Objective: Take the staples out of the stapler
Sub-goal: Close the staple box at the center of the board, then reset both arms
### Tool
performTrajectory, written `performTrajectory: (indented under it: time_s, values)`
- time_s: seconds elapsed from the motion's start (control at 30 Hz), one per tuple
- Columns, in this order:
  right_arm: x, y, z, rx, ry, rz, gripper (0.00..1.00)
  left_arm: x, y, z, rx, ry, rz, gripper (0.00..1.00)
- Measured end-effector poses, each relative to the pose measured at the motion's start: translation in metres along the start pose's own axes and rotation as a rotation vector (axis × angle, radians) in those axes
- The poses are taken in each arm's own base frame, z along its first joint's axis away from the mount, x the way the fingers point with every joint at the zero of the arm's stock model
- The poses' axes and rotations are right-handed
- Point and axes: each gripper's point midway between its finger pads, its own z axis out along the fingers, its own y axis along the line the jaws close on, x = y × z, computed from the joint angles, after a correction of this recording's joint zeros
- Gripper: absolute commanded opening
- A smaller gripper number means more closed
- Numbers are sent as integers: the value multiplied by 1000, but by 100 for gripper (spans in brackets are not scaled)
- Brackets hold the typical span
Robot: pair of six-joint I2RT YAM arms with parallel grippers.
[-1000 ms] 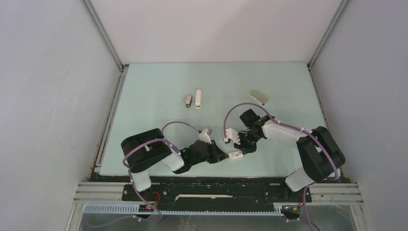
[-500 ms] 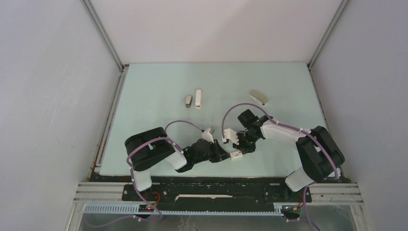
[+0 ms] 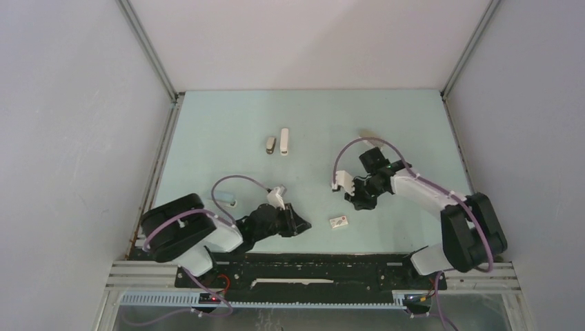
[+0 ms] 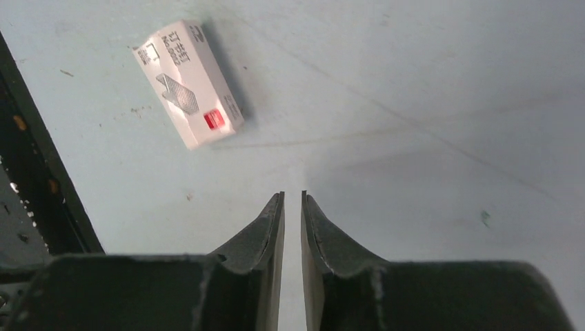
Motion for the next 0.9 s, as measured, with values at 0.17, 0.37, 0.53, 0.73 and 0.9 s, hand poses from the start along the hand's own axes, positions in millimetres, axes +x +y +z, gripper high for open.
performTrajectory:
  time_s: [0.17, 0.37, 0.53, 0.73, 0.9]
  values:
    - [-10, -18, -52, 161, -122, 15, 44, -31, 6, -27, -31, -95, 77, 57]
    - [-31, -17, -135, 399, -297, -28, 89, -106, -37, -81, -57, -314, 266, 100]
    - [-56, -6, -197, 560, -442, -65, 100, -180, -94, -165, -20, -594, 375, 100]
    - [-92, -3, -277, 700, -629, 56, 100, -240, -110, -248, -118, -790, 432, 100]
    - [-111, -22, -337, 761, -832, 311, 100, -270, -101, -279, -262, -798, 479, 100]
